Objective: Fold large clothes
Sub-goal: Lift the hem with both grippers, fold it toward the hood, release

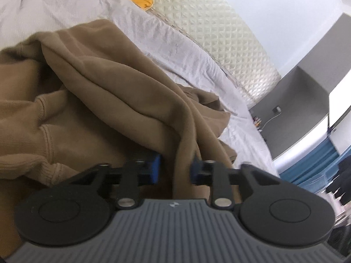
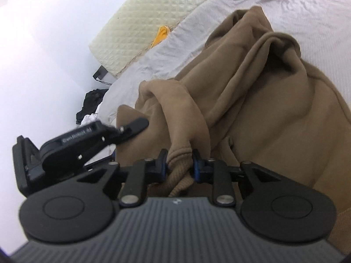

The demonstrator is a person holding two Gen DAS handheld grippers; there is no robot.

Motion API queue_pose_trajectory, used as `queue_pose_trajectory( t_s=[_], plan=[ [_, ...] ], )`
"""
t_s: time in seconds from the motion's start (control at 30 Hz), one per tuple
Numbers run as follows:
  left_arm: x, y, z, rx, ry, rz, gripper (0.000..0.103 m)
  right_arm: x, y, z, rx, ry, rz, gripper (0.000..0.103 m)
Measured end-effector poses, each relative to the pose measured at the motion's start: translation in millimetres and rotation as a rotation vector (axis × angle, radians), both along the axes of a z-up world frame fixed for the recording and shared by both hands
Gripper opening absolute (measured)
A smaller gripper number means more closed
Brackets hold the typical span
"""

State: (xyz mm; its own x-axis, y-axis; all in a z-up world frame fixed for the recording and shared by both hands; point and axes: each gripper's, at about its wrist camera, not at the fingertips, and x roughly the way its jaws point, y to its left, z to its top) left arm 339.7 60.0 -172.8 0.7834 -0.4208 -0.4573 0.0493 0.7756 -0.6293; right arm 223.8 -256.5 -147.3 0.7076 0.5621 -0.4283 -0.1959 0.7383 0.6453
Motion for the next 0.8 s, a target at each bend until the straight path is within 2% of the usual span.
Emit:
queue_pose_trajectory(
  t_s=[0.1, 0.27, 0.37, 0.43, 0.57, 0.7, 0.8],
  plan=[
    [-7, 3, 3, -0.009, -0.012, 0.001, 0.018, -4, -8, 5, -0.019, -0.03, -0.036, 0.022],
    [-33, 18, 17, -0.102, -0.082, -0.002, 0.017, -5, -22, 30, 0.008, -0.155, -0.062, 0.021],
    [-44, 19, 24, -0.081, -0.106, -0.02, 0.018, -9, -21, 49, -0.049, -0.258, -0.058, 0.02],
    [-40, 18, 21, -0.101, -0.096, -0.027, 0.018, -6, -18, 56, -0.107, -0.291, -0.063, 0.02],
    [-21, 8, 12, -0.14, -0.047, -0.047, 0.019, 13, -25, 56, -0.169, -0.275, -0.103, 0.02],
    [-13, -9, 1, -0.091, -0.027, -0.068, 0.022, 31, -37, 45, -0.214, -0.218, -0.129, 0.02],
    [-8, -20, -10, -0.016, 0.018, -0.085, 0.022, 48, -40, 18, -0.248, -0.125, -0.15, 0.02]
  ],
)
